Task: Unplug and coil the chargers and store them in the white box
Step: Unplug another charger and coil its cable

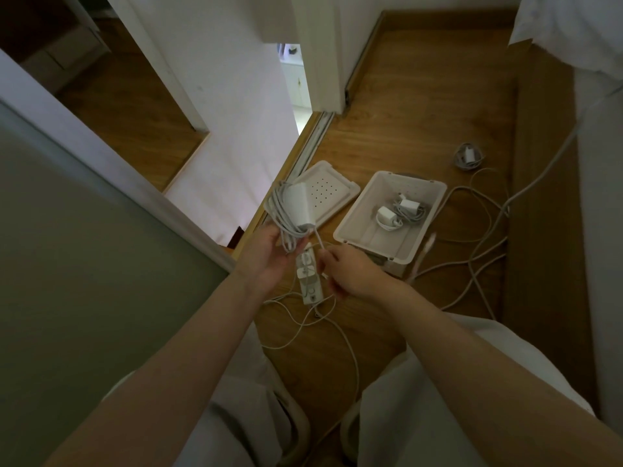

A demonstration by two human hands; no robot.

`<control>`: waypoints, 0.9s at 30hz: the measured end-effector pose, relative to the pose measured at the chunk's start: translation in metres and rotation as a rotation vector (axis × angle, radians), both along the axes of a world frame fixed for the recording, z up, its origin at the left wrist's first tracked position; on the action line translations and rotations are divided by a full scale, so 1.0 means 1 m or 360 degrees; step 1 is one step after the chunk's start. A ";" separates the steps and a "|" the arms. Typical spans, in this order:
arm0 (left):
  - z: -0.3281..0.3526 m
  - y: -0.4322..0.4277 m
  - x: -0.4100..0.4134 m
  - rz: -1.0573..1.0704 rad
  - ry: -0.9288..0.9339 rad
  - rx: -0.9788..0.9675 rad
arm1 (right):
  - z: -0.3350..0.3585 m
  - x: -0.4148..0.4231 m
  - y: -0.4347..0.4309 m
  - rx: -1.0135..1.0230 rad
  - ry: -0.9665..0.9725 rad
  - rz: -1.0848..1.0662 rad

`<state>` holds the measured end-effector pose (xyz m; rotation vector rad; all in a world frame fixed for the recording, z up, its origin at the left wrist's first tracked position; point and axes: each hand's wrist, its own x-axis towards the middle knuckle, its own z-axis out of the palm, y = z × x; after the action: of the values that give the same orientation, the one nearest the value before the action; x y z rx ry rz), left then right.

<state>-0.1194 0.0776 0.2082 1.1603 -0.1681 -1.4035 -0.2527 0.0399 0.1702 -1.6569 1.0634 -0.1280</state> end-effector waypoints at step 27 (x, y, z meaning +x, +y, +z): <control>-0.032 -0.002 0.019 -0.0267 -0.2217 0.0009 | 0.022 0.004 0.013 -0.1036 0.0076 0.0138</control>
<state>-0.0999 0.0755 0.1766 1.9730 -1.2405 -0.4866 -0.2488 0.0525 0.1923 -2.2933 1.0435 -0.4135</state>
